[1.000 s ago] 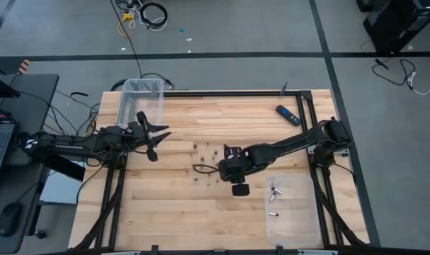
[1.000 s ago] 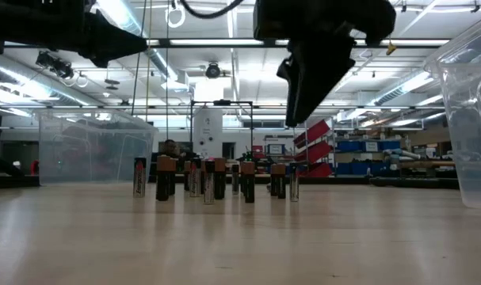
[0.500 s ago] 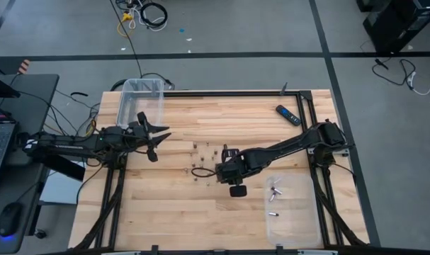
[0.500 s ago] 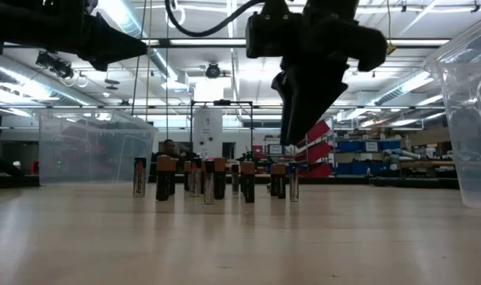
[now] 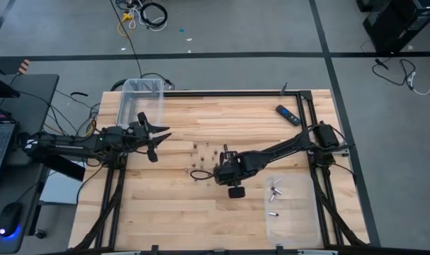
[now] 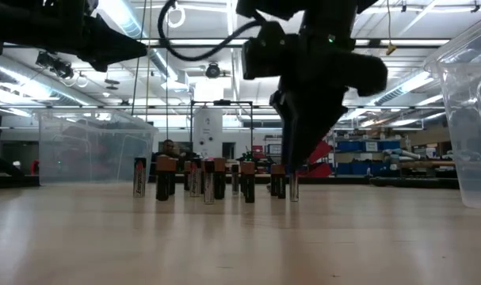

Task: Sort batteries
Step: Put the black and silver battery into the bottom transparent bin

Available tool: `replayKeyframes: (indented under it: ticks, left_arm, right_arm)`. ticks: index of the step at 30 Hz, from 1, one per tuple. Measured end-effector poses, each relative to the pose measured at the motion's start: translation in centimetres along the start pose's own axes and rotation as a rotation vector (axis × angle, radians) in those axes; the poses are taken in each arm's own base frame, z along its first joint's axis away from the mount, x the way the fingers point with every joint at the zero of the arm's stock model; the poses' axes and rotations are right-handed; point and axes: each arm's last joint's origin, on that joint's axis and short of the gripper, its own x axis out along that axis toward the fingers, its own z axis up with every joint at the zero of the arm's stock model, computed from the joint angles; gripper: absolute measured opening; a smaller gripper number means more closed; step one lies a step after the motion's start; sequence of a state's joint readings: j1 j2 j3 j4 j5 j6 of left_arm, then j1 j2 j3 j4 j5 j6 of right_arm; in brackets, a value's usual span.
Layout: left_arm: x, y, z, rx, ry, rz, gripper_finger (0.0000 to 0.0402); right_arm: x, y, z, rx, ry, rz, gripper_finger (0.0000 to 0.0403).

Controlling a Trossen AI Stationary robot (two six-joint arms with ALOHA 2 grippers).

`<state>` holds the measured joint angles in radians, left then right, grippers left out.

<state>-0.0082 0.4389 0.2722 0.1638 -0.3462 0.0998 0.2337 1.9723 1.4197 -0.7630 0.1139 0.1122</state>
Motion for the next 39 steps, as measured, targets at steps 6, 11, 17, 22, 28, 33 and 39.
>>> replayKeyframes:
  ticks: [6,11,17,22,28,33,39]
  left_arm:
    - [0.0,0.0,-0.03,0.001,0.003,0.0,0.0106]
    - [0.0,0.0,-0.03,0.001,0.003,0.0,0.0106]
    - [0.0,0.0,-0.03,0.001,0.003,0.0,0.0106]
    - [0.0,0.0,-0.04,0.001,0.004,0.0,0.0106]
    - [0.0,0.0,-0.06,0.002,0.006,0.0,0.0106]
    - [0.0,0.0,-0.06,0.002,0.006,0.0,0.0106]
    - [0.0,0.0,-0.06,0.002,0.006,0.001,0.0106]
  right_arm:
    - [0.55,0.07,0.06,0.018,0.004,0.001,0.0127]
    - [0.89,0.1,-0.03,0.017,0.019,-0.001,0.0127]
    - [0.89,0.06,-0.04,0.032,0.018,-0.014,0.0127]
    - [0.89,0.06,-0.05,0.032,0.019,-0.016,0.012]
    - [0.89,0.05,-0.07,0.031,0.021,-0.019,0.0099]
    - [0.87,0.08,-0.08,0.02,0.021,-0.018,0.0077]
    - [0.86,0.12,-0.07,0.011,0.02,-0.018,0.0036]
